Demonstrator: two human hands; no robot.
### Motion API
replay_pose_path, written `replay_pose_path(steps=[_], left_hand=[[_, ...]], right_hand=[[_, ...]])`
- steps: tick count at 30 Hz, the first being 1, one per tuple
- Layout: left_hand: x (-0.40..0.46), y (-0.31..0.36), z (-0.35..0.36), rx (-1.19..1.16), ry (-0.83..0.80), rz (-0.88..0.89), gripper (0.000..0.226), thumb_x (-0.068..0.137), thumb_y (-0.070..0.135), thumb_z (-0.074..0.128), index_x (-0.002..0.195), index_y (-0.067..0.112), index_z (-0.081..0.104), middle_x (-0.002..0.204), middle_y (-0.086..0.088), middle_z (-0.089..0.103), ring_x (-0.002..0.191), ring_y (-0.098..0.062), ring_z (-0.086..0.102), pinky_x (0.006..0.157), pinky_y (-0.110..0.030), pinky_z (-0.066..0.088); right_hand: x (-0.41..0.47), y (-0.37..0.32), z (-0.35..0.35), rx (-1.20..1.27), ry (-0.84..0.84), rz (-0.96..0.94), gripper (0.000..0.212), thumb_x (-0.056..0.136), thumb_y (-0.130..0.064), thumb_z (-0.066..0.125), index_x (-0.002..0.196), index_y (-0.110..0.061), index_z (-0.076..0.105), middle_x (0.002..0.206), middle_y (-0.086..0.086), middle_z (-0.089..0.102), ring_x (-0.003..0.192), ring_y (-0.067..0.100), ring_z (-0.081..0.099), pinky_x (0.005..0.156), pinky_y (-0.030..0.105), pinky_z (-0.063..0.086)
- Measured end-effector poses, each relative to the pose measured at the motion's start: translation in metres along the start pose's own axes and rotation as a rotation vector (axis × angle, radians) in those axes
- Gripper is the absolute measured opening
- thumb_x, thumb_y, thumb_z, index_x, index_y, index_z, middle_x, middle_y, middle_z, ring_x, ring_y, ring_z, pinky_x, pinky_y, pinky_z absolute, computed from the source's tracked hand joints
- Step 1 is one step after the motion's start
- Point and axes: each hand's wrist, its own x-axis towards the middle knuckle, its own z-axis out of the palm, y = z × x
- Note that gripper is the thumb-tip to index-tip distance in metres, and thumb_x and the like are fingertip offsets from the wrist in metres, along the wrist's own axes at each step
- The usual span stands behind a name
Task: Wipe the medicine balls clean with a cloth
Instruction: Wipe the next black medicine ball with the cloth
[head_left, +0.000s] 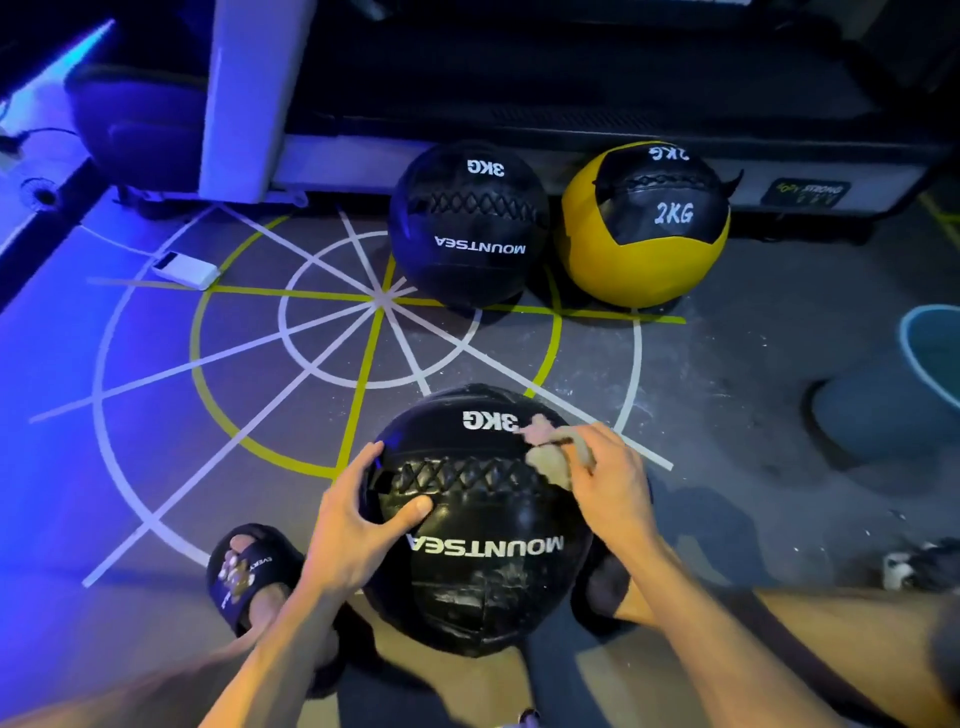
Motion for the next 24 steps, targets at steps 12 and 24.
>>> replay_pose_path(steps=[12,24], left_hand=[[0.014,0.049,-0.003,0.498,-0.16,0.289,0.086,0.078,0.084,0.051,0.154,0.047,0.036,0.165,0.02,0.022,0.155,-0.008,0.014,0.124,-0.036,0.018],[0.03,0.041,-0.001,0.536,-0.12,0.258,0.086,0.079,0.087,0.046,0.154,0.049,0.033,0.164,0.021,0.021,0.155,-0.012,0.011,0.124,-0.046,0.019]], right_hand=[[-0.043,0.096,0.014,0.291,0.203,0.693,0.012,0.089,-0.03,0.061,0.093,-0.03,0.073,0.08,-0.001,0.074,0.074,0.026,0.069,0.07,0.041,0.058],[-0.064,-0.039,0.07,0.226,0.2,0.198,0.044,0.102,-0.005,0.053,0.14,-0.026,0.06,0.141,-0.007,0.061,0.125,0.014,0.063,0.106,0.021,0.046]])
